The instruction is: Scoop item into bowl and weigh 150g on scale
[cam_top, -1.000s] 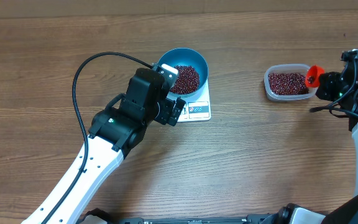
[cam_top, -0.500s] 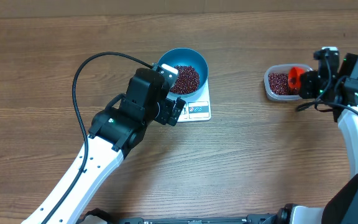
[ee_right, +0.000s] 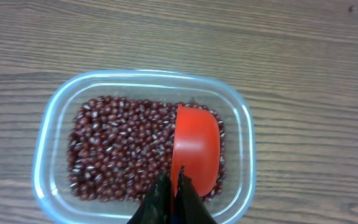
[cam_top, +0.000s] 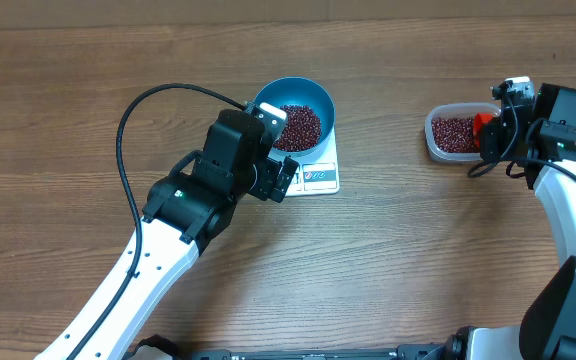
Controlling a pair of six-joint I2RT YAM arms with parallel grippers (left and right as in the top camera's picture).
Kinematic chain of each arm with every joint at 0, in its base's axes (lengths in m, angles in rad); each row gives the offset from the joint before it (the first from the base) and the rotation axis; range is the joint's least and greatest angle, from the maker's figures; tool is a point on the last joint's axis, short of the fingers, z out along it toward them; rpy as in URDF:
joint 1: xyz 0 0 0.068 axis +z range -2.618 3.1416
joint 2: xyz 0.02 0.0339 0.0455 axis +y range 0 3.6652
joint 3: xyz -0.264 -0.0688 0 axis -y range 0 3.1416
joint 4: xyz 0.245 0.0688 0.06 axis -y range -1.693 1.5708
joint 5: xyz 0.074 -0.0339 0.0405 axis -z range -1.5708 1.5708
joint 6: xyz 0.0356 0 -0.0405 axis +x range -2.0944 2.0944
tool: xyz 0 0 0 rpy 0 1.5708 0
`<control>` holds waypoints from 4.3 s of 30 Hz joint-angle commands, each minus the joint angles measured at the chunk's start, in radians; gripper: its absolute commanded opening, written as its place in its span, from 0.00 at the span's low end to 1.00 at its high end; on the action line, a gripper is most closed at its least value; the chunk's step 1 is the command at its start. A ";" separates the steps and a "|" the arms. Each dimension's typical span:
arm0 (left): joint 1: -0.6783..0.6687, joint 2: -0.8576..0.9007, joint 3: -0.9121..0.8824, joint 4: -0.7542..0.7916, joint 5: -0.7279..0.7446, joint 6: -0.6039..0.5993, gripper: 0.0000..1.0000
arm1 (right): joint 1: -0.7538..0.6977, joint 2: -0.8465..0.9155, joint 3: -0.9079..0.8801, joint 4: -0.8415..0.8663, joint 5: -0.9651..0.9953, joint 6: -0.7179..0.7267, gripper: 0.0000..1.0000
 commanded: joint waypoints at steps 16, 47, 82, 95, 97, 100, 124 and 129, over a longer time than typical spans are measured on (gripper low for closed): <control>0.002 -0.019 0.002 0.001 0.009 0.008 1.00 | 0.008 0.058 0.019 -0.038 -0.058 -0.012 0.04; 0.002 -0.019 0.002 0.001 0.009 0.008 1.00 | 0.006 0.093 0.018 -0.104 -0.315 0.172 0.04; 0.002 -0.019 0.002 0.001 0.009 0.008 0.99 | -0.175 0.208 0.018 -0.098 -0.630 0.275 0.04; 0.002 -0.019 0.002 0.001 0.009 0.008 0.99 | -0.293 0.216 0.018 -0.102 -0.786 0.331 0.04; 0.002 -0.019 0.002 0.001 0.009 0.008 1.00 | -0.311 0.216 0.018 -0.102 -0.790 0.352 0.04; 0.002 -0.019 0.002 0.001 0.009 0.008 0.99 | -0.339 0.216 0.018 -0.104 -0.857 0.352 0.04; 0.002 -0.019 0.002 0.001 0.009 0.008 0.99 | -0.391 0.216 0.018 -0.114 -1.283 0.353 0.04; 0.002 -0.019 0.002 0.001 0.009 0.008 1.00 | -0.390 0.215 0.018 -0.164 -1.283 0.353 0.04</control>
